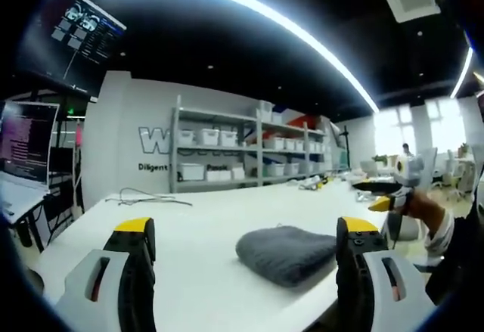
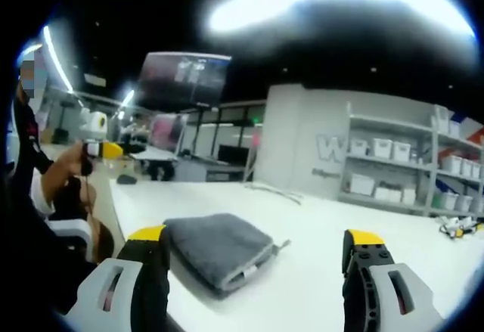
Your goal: Open the folded towel by lifting each exposed corner and separating the folded layers until the towel lies flat within the target outline without major curled edges
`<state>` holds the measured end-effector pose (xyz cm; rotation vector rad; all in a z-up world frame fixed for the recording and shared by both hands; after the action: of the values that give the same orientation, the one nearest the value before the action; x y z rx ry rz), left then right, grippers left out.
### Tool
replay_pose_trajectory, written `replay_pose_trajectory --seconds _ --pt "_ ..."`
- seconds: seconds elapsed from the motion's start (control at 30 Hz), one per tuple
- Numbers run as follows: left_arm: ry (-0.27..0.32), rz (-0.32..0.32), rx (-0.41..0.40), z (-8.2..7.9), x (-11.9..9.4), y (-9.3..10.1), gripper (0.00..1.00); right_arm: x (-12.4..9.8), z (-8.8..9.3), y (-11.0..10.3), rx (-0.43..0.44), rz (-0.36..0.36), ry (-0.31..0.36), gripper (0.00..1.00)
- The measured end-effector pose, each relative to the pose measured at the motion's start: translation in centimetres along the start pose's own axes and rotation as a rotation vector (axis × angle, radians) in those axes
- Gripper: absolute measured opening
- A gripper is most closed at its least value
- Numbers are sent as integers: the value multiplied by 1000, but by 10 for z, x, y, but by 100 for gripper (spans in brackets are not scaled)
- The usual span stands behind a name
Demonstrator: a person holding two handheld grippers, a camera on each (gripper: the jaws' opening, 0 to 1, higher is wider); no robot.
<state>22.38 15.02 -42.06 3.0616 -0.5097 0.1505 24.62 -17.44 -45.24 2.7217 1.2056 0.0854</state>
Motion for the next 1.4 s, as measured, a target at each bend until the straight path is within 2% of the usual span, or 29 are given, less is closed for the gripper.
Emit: replay_pose_trajectory --seconds 0.33,0.53,0.83,1.03,1.4 --pt "-28 16 12 8 4 8 98 -3 -1 2 1 8 -1 97" --pt "-37 27 21 12 7 14 98 -3 -8 1 4 1 29 99" --pt "-59 55 29 19 12 25 98 -1 -6 2 10 0 27 99" --pt "-75 61 33 24 13 26 97 -4 -8 5 24 7 46 99" --pt "-80 49 39 25 12 23 97 -5 -4 6 22 19 30 99"
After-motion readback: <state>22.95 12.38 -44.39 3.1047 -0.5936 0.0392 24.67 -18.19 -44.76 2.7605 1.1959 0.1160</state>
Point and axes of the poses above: the point that each gripper's makers call its tool centre point, and the gripper's own axes: x roughly forward along the fingers, y roughly to its right, z roughly out of its underside, the point moved 1 cm from there along -x, roughly backward along the fingers, and after that the axes turned 10 degrees about -z, right-handed, at the moved point
